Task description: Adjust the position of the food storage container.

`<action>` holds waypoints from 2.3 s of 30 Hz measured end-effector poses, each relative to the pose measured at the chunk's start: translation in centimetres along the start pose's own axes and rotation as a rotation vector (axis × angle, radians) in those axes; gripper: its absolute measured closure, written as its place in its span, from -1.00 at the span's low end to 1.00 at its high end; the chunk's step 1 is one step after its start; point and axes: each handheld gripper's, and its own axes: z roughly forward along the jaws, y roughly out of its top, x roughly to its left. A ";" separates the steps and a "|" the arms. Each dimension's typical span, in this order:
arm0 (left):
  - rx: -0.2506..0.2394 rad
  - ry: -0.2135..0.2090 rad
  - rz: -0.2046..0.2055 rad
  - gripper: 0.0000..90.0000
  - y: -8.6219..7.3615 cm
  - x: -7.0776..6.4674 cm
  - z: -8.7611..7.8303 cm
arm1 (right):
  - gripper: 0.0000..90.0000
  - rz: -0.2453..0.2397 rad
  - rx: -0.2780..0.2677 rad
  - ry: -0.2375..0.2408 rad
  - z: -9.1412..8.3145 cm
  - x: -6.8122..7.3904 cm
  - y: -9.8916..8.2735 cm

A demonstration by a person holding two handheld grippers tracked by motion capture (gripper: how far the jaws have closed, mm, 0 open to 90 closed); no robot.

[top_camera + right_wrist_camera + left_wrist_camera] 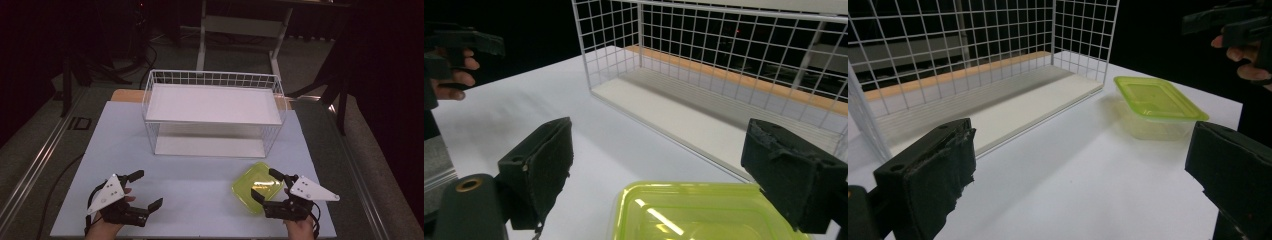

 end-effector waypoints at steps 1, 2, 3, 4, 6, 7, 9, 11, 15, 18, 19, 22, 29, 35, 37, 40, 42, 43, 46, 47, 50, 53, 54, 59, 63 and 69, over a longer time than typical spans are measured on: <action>-0.003 -0.002 -0.002 -0.99 0.0 0.0 0.0 | -0.70 -0.005 -0.002 0.012 0.0 0.1 0.1; -0.009 -0.005 -0.009 -0.99 0.0 -0.1 0.0 | -0.70 -0.007 0.002 0.034 0.1 0.1 0.1; -0.010 -0.009 -0.012 -0.99 0.0 -0.1 0.0 | -0.70 -0.011 0.004 0.046 0.1 0.2 0.2; -0.008 -0.008 -0.011 -0.99 0.0 -0.2 0.0 | -0.70 -0.014 0.005 0.050 0.2 0.4 0.2; -0.012 -0.011 -0.007 -0.99 0.1 -0.3 0.1 | -0.70 -0.026 0.008 0.050 0.2 0.5 0.3; -0.009 -0.012 -0.004 -0.99 0.1 -0.4 0.1 | -0.70 -0.026 0.002 0.048 0.2 0.6 0.3; -0.013 -0.011 0.000 -0.99 0.1 -0.5 0.1 | -0.71 -0.024 -0.009 0.047 0.0 0.7 0.6; -0.009 -0.013 0.002 -0.99 0.2 -0.5 0.2 | -0.71 -0.026 -0.017 0.048 -0.1 0.8 0.7; -0.001 -0.011 0.001 -0.99 0.1 -0.5 0.3 | -0.71 -0.036 -0.024 0.052 -0.2 0.9 1.7; -0.001 -0.009 -0.007 -0.99 0.1 -0.5 0.4 | -0.72 -0.022 0.004 0.058 0.3 0.8 2.9; -0.001 -0.009 -0.007 -0.99 0.1 -0.5 0.4 | -0.72 -0.022 0.004 0.058 0.3 0.8 2.9; 0.003 -0.014 0.002 -0.99 0.1 -0.5 0.5 | -0.71 -0.050 0.045 0.016 1.1 0.1 3.5; 0.010 -0.017 -0.002 -0.99 0.0 -0.5 0.6 | -0.49 -0.003 0.067 -0.001 1.9 -2.3 3.9; 0.002 -0.019 -0.006 -0.99 0.1 -0.6 0.5 | 0.16 0.003 0.120 -0.082 2.5 -5.0 3.0; 0.002 -0.020 -0.008 -0.99 0.1 -0.6 0.5 | 0.25 0.001 0.128 -0.105 2.5 -5.4 2.8; 0.008 -0.023 -0.004 -0.99 0.0 -0.6 0.6 | 0.56 0.014 0.173 -0.139 2.6 -6.9 1.7; 0.010 -0.023 -0.002 -0.99 0.0 -0.6 0.6 | 0.80 0.014 0.194 -0.149 2.5 -7.4 1.2; 0.011 -0.024 0.000 -0.99 0.0 -0.7 0.6 | 0.89 0.011 0.207 -0.154 2.4 -7.6 0.9; 0.012 -0.026 0.002 -0.99 0.0 -0.7 0.7 | 1.00 0.003 0.243 -0.177 2.1 -8.2 -0.1; 0.012 -0.026 0.001 -0.99 0.0 -0.7 0.7 | 1.00 0.005 0.249 -0.185 2.0 -8.4 -0.4; 0.011 -0.026 0.001 -0.99 0.0 -0.7 0.6 | 1.00 0.025 0.275 -0.209 1.7 -9.3 -1.5; 0.010 -0.028 0.000 -0.99 0.0 -0.7 0.6 | 1.00 0.046 0.308 -0.222 1.5 -10.0 -2.6; 0.010 -0.028 0.000 -0.99 0.0 -0.7 0.6 | 1.00 0.051 0.324 -0.226 1.4 -10.2 -3.1; 0.014 -0.029 0.005 -0.99 0.0 -0.7 0.7 | 1.00 0.053 0.386 -0.243 1.1 -10.3 -4.5; 0.012 -0.040 0.001 -0.99 0.0 -0.9 0.7 | 1.00 0.075 0.425 -0.256 0.6 -10.6 -5.8; 0.019 -0.040 0.005 -0.99 0.0 -0.9 0.9 | 1.00 0.086 0.464 -0.223 0.7 -10.6 -6.7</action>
